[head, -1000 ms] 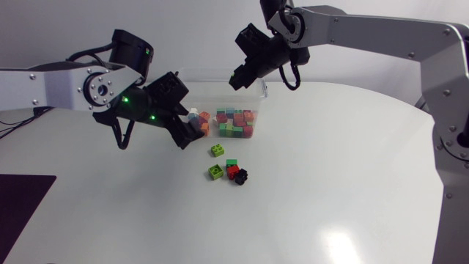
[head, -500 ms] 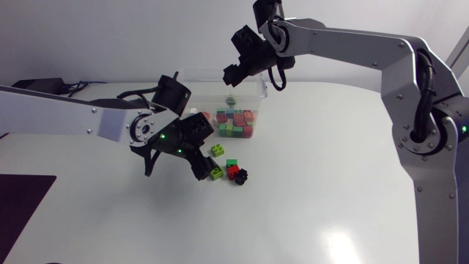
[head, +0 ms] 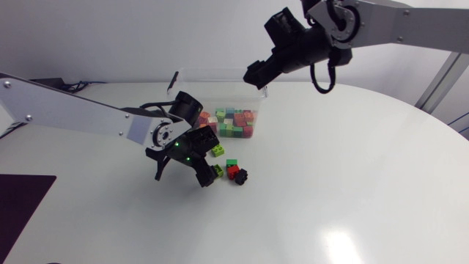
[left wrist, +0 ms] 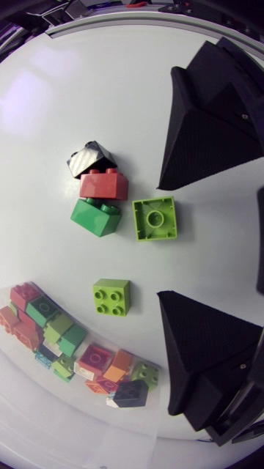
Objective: Place the duplo bricks in the container
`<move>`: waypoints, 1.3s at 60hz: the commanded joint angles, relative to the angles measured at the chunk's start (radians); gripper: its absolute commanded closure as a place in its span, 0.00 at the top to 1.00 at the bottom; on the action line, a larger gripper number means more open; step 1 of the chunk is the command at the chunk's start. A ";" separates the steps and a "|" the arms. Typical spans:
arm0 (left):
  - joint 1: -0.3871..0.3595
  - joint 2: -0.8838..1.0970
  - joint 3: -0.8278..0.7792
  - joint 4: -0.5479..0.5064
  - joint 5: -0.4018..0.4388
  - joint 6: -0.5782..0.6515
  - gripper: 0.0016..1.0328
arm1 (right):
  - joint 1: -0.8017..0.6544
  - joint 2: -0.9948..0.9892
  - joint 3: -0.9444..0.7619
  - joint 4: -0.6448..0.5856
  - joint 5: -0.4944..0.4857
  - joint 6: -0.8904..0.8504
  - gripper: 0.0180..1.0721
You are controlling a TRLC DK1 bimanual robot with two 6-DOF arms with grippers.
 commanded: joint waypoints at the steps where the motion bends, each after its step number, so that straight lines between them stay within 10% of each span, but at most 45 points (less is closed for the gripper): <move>1: -0.010 0.055 0.044 -0.016 -0.005 -0.022 0.89 | -0.009 -0.051 -0.123 0.001 -0.010 -0.001 0.96; 14: -0.035 0.110 0.070 -0.030 -0.005 -0.032 0.76 | 0.003 -0.180 -0.327 0.001 -0.010 0.016 0.96; 22: -0.039 0.130 0.078 -0.038 -0.005 -0.033 0.39 | 0.045 -0.185 -0.388 -0.028 -0.007 0.028 0.96; 78: 0.064 -0.198 0.084 -0.260 0.035 -0.018 0.34 | 0.221 0.213 -0.296 -0.126 0.114 -0.051 0.90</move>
